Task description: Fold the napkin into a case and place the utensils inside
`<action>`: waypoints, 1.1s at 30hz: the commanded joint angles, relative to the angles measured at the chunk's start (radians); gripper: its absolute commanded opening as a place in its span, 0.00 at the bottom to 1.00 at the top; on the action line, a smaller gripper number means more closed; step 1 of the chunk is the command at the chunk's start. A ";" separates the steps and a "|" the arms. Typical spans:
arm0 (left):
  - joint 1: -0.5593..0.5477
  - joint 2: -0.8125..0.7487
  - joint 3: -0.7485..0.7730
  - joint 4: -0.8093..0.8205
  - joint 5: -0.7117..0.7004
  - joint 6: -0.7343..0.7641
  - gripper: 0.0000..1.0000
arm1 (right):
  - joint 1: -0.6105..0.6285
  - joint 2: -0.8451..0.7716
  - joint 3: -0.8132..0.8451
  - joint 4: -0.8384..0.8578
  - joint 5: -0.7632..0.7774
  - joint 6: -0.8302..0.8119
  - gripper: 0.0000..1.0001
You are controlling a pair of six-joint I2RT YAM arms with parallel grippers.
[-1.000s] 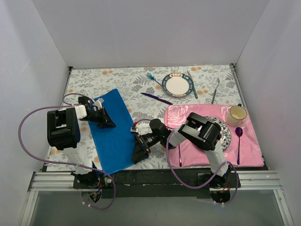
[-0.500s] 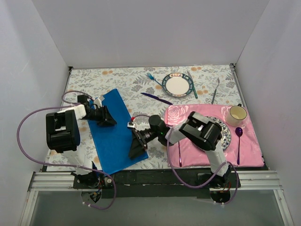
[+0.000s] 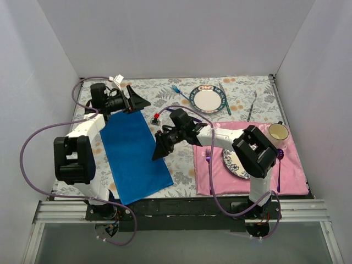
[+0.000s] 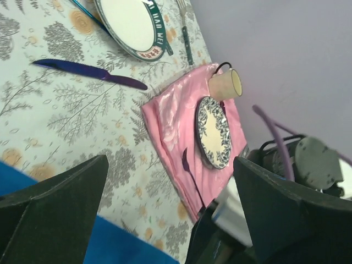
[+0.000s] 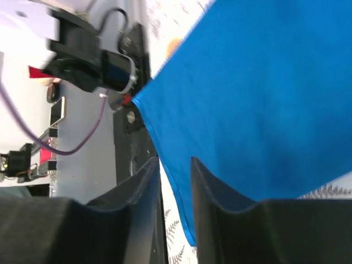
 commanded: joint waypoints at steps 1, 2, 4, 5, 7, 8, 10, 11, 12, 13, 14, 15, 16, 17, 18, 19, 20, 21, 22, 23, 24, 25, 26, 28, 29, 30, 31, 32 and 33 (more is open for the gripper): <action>-0.028 0.132 -0.036 0.333 -0.006 -0.261 0.98 | 0.004 0.042 0.018 -0.132 0.055 -0.127 0.32; -0.028 0.164 -0.048 0.428 -0.004 -0.294 0.98 | 0.003 0.050 0.020 -0.134 0.056 -0.127 0.25; -0.028 0.212 -0.053 0.511 -0.006 -0.361 0.98 | 0.001 0.073 0.018 -0.125 0.067 -0.123 0.18; -0.028 0.261 -0.053 0.582 -0.014 -0.375 0.98 | 0.000 0.079 0.020 -0.122 0.070 -0.121 0.09; -0.059 0.315 -0.045 0.631 -0.015 -0.418 0.98 | -0.002 0.106 0.015 -0.116 0.079 -0.123 0.03; -0.059 0.361 -0.039 0.669 -0.015 -0.432 0.98 | -0.002 0.116 0.017 -0.119 0.081 -0.127 0.01; -0.059 0.402 -0.028 0.702 -0.018 -0.438 0.98 | -0.002 0.138 0.018 -0.128 0.083 -0.133 0.01; -0.059 0.418 -0.022 0.703 -0.029 -0.431 0.98 | 0.000 0.145 0.020 -0.129 0.083 -0.135 0.01; -0.059 0.453 -0.008 0.707 -0.038 -0.428 0.98 | -0.002 0.152 0.020 -0.134 0.081 -0.144 0.01; -0.059 0.471 0.001 0.710 -0.037 -0.427 0.98 | 0.000 0.165 0.021 -0.138 0.080 -0.147 0.01; -0.061 0.493 0.013 0.707 -0.041 -0.427 0.98 | 0.000 0.171 0.020 -0.140 0.079 -0.152 0.01; -0.061 0.523 0.021 0.710 -0.055 -0.429 0.98 | 0.000 0.178 0.024 -0.143 0.079 -0.158 0.01; -0.061 0.539 0.027 0.720 -0.061 -0.432 0.98 | 0.000 0.194 0.026 -0.145 0.076 -0.159 0.01; -0.061 0.553 0.032 0.719 -0.067 -0.431 0.98 | 0.000 0.201 0.030 -0.151 0.076 -0.159 0.01; -0.061 0.564 0.036 0.714 -0.075 -0.431 0.98 | 0.000 0.208 0.032 -0.151 0.073 -0.159 0.01; -0.061 0.591 0.044 0.714 -0.083 -0.434 0.98 | 0.000 0.221 0.033 -0.154 0.070 -0.158 0.01; -0.061 0.600 0.046 0.707 -0.086 -0.434 0.98 | 0.001 0.228 0.035 -0.155 0.069 -0.155 0.01; -0.061 0.610 0.047 0.705 -0.089 -0.437 0.98 | 0.000 0.232 0.037 -0.160 0.067 -0.155 0.01; -0.061 0.625 0.047 0.707 -0.090 -0.437 0.98 | 0.000 0.243 0.035 -0.160 0.069 -0.153 0.01; -0.061 0.633 0.052 0.693 -0.090 -0.435 0.98 | -0.002 0.247 0.035 -0.160 0.069 -0.156 0.01; -0.061 0.642 0.056 0.691 -0.087 -0.441 0.98 | -0.002 0.254 0.035 -0.160 0.066 -0.155 0.01; -0.061 0.649 0.061 0.690 -0.083 -0.450 0.98 | -0.002 0.261 0.033 -0.160 0.064 -0.153 0.01; -0.061 0.660 0.072 0.705 -0.067 -0.460 0.98 | -0.002 0.263 0.035 -0.187 0.064 -0.152 0.01; -0.061 0.653 0.078 0.754 -0.046 -0.502 0.98 | -0.002 0.266 0.033 -0.189 0.050 -0.144 0.01; -0.061 0.647 0.082 0.801 -0.028 -0.521 0.98 | -0.002 0.267 0.030 -0.189 0.049 -0.138 0.01; -0.061 0.646 0.104 0.818 -0.021 -0.539 0.98 | -0.003 0.266 0.030 -0.189 0.043 -0.133 0.01; -0.061 0.648 0.113 0.841 -0.015 -0.588 0.98 | -0.002 0.266 0.026 -0.185 0.040 -0.132 0.01; -0.061 0.649 0.122 0.890 -0.008 -0.610 0.98 | -0.003 0.267 0.024 -0.183 0.037 -0.121 0.01; -0.061 0.654 0.142 0.904 -0.006 -0.627 0.98 | -0.003 0.266 0.024 -0.185 0.032 -0.119 0.01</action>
